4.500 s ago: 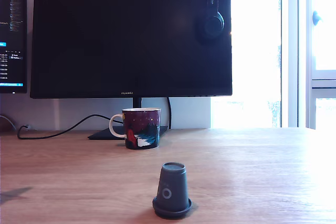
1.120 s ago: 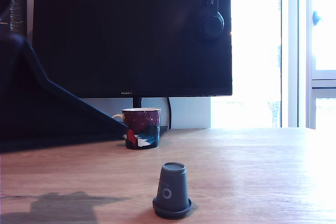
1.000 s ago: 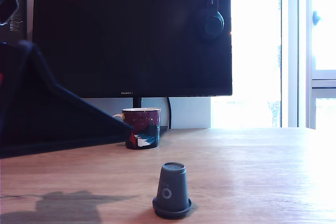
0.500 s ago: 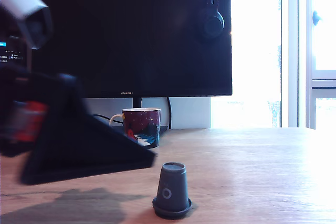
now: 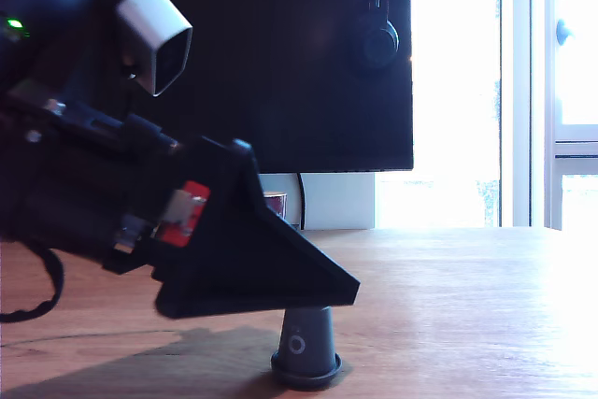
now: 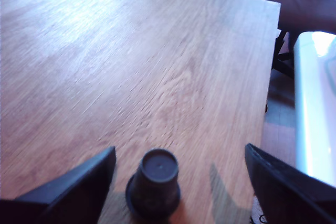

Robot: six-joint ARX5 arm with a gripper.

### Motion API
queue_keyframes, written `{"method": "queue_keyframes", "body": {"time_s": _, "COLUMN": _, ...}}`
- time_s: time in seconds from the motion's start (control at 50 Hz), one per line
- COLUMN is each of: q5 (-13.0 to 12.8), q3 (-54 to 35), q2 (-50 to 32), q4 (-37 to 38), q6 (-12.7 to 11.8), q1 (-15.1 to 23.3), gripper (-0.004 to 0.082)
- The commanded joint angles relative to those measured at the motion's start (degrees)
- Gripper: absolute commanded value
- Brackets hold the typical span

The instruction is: Pick up the coffee capsules from the table one by one and drop them inside the nearest coffee cup

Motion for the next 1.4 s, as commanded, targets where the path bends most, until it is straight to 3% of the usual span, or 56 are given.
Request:
{"method": "queue_keyframes", "body": {"time_s": 0.0, "q5": 0.0, "q3": 1.0, "q2": 1.2, "q4": -0.8, "q6": 0.4, "q1": -0.2, "gripper": 0.0706}}
{"method": "queue_keyframes", "body": {"time_s": 0.52, "q5": -0.8, "q3": 9.9, "q2": 6.0, "q4": -16.2, "q6": 0.2, "q1": -0.2, "gripper": 0.0702}}
{"method": "queue_keyframes", "body": {"time_s": 0.66, "q5": -0.9, "q3": 10.2, "q2": 6.3, "q4": -18.8, "q6": 0.2, "q1": -0.2, "gripper": 0.0649}}
{"method": "queue_keyframes", "body": {"time_s": 0.82, "q5": -1.5, "q3": 10.2, "q2": 6.3, "q4": -18.7, "q6": 0.1, "q1": -0.2, "gripper": 0.0508}}
{"method": "queue_keyframes", "body": {"time_s": 0.98, "q5": -1.5, "q3": 10.3, "q2": 6.3, "q4": -18.5, "q6": 0.0, "q1": -0.2, "gripper": 0.0204}}
{"method": "queue_keyframes", "body": {"time_s": 1.04, "q5": -1.5, "q3": 10.3, "q2": 6.3, "q4": -18.3, "q6": 0.0, "q1": -0.2, "gripper": 0.0139}}
{"method": "queue_keyframes", "body": {"time_s": 1.38, "q5": -1.5, "q3": 10.3, "q2": 6.3, "q4": -15.9, "q6": 0.1, "q1": -0.2, "gripper": 0.0124}}
